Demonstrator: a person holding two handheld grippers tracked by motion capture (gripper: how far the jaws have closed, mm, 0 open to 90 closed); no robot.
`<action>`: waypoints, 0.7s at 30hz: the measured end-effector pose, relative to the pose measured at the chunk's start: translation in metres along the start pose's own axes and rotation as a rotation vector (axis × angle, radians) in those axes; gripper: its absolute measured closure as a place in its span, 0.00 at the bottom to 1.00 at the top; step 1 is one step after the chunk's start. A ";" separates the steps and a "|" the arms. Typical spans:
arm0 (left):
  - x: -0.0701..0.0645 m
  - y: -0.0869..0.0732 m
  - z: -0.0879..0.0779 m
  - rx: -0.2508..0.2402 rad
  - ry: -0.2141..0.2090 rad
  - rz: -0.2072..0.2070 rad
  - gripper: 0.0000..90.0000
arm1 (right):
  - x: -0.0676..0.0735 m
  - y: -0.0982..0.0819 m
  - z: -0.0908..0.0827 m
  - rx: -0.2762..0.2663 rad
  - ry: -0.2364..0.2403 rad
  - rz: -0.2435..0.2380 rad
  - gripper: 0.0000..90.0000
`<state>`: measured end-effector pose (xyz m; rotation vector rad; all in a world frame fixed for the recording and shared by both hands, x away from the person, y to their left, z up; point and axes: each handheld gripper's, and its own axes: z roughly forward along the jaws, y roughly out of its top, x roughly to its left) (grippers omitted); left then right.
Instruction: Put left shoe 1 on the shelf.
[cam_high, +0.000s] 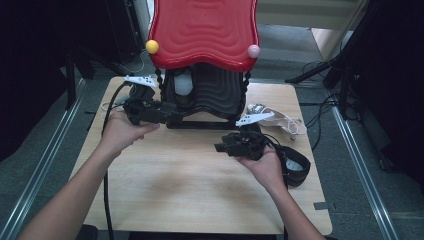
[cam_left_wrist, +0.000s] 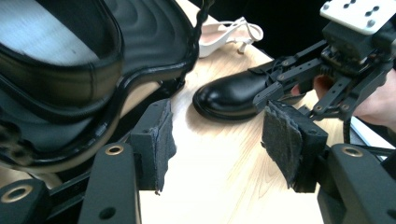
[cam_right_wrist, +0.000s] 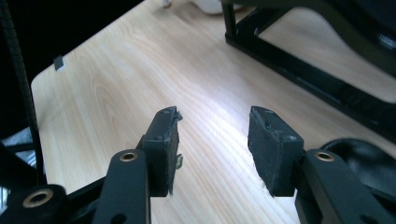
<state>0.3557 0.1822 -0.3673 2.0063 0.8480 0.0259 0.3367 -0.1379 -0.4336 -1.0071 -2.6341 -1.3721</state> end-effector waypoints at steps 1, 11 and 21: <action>0.000 -0.003 0.002 0.002 0.000 0.003 0.48 | 0.000 -0.003 -0.001 0.012 0.007 0.003 0.61; -0.009 -0.048 0.028 0.032 -0.039 -0.042 0.49 | -0.001 -0.023 -0.012 0.017 0.029 -0.036 0.61; -0.015 -0.085 0.037 0.046 -0.046 -0.050 0.49 | -0.007 -0.042 -0.028 0.046 0.010 -0.034 0.61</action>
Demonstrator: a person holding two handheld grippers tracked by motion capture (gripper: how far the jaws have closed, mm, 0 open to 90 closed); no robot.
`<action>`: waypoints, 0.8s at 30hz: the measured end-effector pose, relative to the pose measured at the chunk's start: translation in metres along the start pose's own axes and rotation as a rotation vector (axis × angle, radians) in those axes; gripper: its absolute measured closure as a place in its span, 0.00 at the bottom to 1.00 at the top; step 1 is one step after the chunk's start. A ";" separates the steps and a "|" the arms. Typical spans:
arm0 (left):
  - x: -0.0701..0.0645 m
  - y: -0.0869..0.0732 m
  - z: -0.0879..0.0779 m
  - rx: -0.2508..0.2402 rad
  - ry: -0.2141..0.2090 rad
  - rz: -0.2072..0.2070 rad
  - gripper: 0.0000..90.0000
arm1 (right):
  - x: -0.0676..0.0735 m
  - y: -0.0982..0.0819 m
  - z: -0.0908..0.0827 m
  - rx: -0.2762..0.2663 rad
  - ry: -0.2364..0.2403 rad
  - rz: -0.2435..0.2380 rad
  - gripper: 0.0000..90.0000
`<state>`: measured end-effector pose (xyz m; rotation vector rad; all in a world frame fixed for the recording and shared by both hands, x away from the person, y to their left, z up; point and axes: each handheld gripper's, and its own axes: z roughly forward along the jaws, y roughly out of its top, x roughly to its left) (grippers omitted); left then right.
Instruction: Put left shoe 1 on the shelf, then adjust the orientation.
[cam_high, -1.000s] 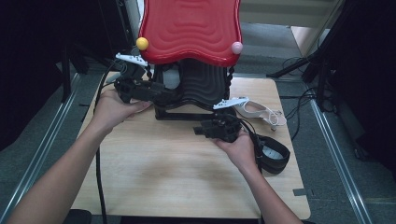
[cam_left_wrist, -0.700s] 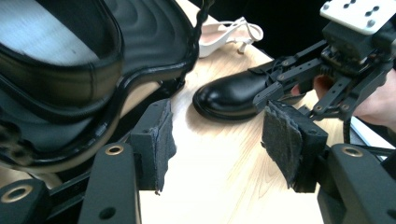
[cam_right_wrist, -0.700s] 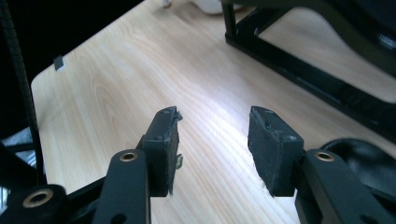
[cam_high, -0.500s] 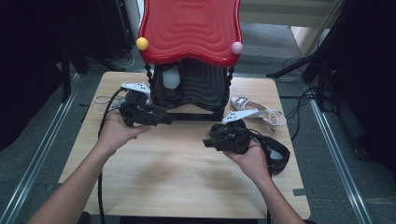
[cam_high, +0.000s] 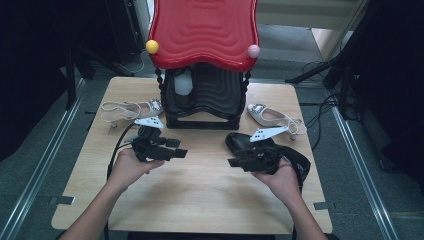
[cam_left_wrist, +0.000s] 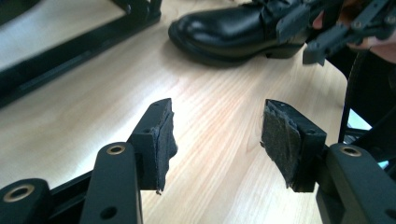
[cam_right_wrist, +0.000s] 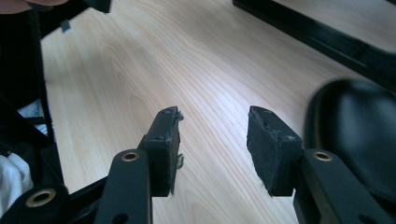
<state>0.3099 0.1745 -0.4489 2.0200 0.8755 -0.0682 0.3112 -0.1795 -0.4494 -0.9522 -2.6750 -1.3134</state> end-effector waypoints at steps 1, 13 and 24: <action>0.000 -0.002 0.001 -0.001 -0.001 -0.004 0.49 | -0.001 -0.002 -0.002 0.002 -0.006 0.002 0.61; -0.004 -0.008 0.012 0.025 -0.015 0.017 0.49 | -0.015 -0.017 -0.027 -0.003 -0.052 0.056 0.62; -0.001 -0.002 0.019 0.033 -0.024 0.021 0.49 | -0.023 -0.031 -0.051 -0.012 -0.094 0.099 0.63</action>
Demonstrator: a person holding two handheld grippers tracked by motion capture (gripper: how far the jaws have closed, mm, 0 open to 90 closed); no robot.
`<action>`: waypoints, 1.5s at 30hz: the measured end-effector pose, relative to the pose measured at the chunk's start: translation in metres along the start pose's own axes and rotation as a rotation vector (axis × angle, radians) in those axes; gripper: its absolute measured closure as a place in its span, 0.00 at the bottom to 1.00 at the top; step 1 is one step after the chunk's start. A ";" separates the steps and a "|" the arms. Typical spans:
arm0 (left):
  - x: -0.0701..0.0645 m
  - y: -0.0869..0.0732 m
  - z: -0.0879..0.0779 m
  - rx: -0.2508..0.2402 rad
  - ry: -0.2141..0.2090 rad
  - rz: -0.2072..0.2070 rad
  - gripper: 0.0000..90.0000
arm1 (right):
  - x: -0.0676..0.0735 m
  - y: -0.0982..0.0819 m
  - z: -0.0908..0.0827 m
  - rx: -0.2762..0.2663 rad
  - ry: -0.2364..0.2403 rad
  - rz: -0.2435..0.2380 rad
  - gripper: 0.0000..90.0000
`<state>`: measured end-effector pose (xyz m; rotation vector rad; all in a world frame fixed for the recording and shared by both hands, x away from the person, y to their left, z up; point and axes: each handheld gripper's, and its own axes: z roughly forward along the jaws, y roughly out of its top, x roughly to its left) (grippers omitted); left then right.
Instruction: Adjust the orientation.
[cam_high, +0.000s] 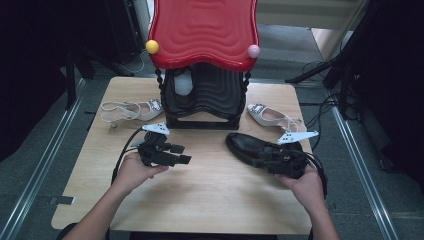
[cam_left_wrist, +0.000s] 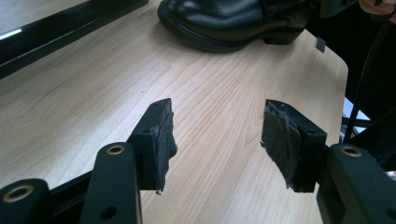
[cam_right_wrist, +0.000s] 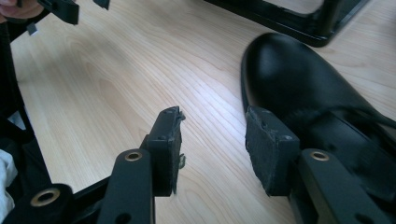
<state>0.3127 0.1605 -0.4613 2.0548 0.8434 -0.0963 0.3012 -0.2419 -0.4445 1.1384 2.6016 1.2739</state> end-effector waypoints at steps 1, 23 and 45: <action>0.000 0.001 0.000 0.000 0.000 0.003 0.49 | -0.002 -0.002 -0.003 0.000 -0.001 0.006 0.62; -0.003 0.012 0.014 0.017 -0.036 0.031 0.49 | -0.031 -0.031 -0.034 0.044 -0.156 0.099 0.63; 0.000 -0.006 -0.006 -0.007 0.014 -0.004 0.48 | -0.044 -0.011 0.023 0.172 -0.104 0.066 0.74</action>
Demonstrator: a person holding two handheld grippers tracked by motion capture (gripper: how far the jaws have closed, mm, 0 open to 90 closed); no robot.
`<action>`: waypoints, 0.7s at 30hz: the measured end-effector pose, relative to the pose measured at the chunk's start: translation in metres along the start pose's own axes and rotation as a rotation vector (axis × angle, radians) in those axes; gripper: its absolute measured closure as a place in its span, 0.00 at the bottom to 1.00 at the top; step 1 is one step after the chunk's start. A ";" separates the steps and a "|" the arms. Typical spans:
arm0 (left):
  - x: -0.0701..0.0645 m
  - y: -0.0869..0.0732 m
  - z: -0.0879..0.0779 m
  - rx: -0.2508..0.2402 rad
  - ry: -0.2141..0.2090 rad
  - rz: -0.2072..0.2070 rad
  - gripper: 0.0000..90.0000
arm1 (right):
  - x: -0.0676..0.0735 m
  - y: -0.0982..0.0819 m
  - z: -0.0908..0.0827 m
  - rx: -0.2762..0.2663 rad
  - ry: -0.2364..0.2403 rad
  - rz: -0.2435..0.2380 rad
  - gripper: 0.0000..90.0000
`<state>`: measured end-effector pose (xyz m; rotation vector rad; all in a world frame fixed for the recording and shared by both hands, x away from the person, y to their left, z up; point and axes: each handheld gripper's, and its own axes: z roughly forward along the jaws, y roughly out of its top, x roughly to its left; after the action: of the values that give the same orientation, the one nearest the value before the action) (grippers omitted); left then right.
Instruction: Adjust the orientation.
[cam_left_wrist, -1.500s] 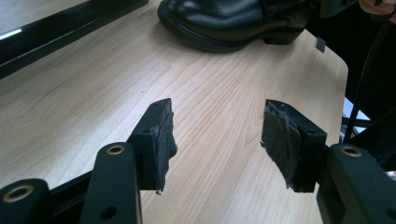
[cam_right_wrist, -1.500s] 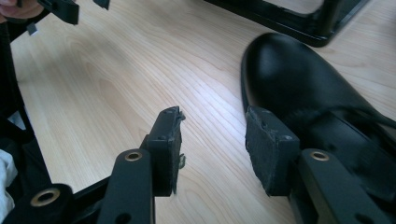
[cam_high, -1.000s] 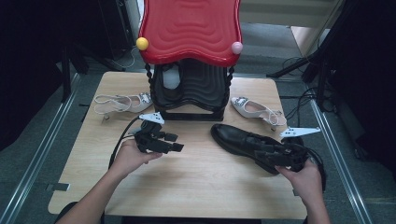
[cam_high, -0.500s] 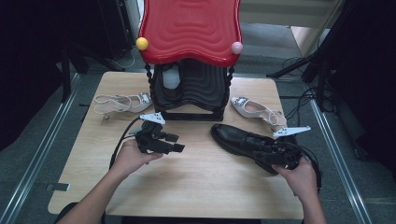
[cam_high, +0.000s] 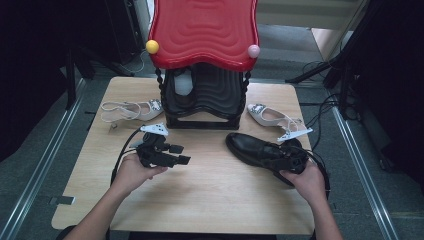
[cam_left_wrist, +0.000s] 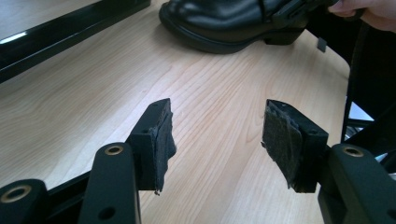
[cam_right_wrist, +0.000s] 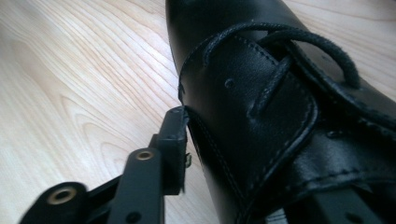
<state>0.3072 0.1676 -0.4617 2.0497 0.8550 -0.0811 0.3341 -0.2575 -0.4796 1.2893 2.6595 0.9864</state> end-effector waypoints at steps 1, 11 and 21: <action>0.000 0.000 0.000 -0.004 0.006 0.000 0.48 | 0.000 0.000 0.000 0.005 0.012 0.004 0.79; 0.002 -0.001 -0.002 -0.013 0.012 -0.004 0.47 | 0.002 0.006 -0.003 0.012 0.049 0.026 0.89; 0.003 -0.001 0.001 -0.009 0.012 -0.008 0.47 | 0.030 0.019 -0.003 -0.026 0.095 -0.019 0.89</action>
<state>0.3088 0.1692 -0.4639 2.0406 0.8700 -0.0691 0.3270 -0.2290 -0.4594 1.2410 2.7121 1.1028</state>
